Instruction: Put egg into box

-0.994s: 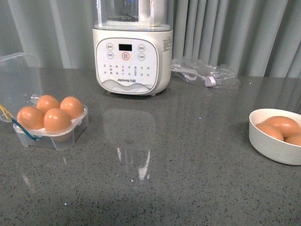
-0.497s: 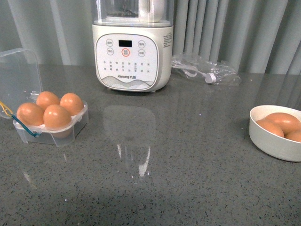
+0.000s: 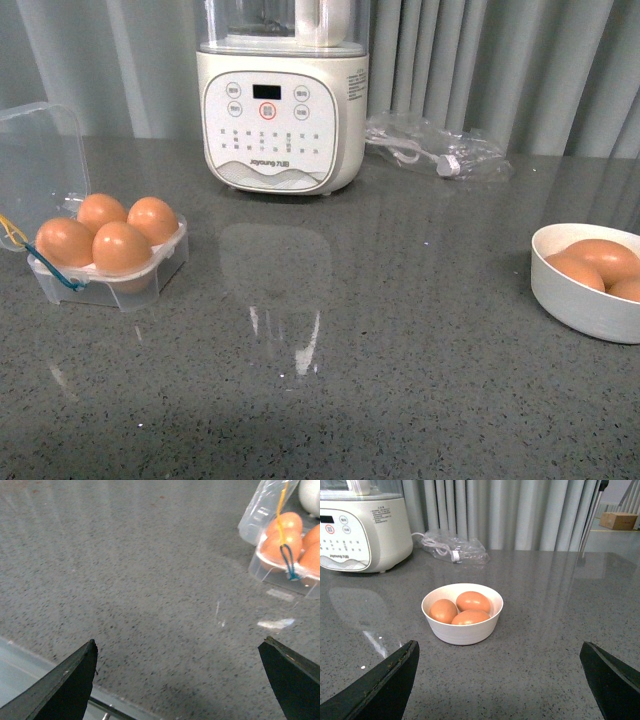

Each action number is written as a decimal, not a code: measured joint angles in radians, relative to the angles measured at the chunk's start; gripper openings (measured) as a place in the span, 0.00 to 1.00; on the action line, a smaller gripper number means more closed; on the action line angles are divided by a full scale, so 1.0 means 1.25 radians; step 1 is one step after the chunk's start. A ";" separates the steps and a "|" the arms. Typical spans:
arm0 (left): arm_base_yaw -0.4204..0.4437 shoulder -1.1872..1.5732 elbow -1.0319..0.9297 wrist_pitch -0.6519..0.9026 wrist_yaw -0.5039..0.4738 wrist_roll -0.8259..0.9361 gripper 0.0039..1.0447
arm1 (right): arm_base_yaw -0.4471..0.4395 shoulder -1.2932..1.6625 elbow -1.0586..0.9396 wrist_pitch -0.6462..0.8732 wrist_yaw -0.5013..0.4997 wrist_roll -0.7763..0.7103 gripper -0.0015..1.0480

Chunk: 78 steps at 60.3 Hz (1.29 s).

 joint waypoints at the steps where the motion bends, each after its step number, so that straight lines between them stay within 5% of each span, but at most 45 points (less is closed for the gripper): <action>1: 0.006 0.016 0.002 0.024 0.014 0.007 0.94 | 0.000 0.000 0.000 0.000 0.000 0.000 0.93; 34: 0.323 0.561 0.237 0.445 0.481 0.121 0.94 | 0.000 0.000 0.000 0.000 0.000 0.000 0.93; 62: 0.422 0.891 0.461 0.475 0.565 0.219 0.94 | 0.000 0.000 0.000 0.000 0.000 0.000 0.93; 78: 0.416 0.985 0.530 0.460 0.568 0.221 0.94 | 0.000 0.000 0.000 0.000 0.000 0.000 0.93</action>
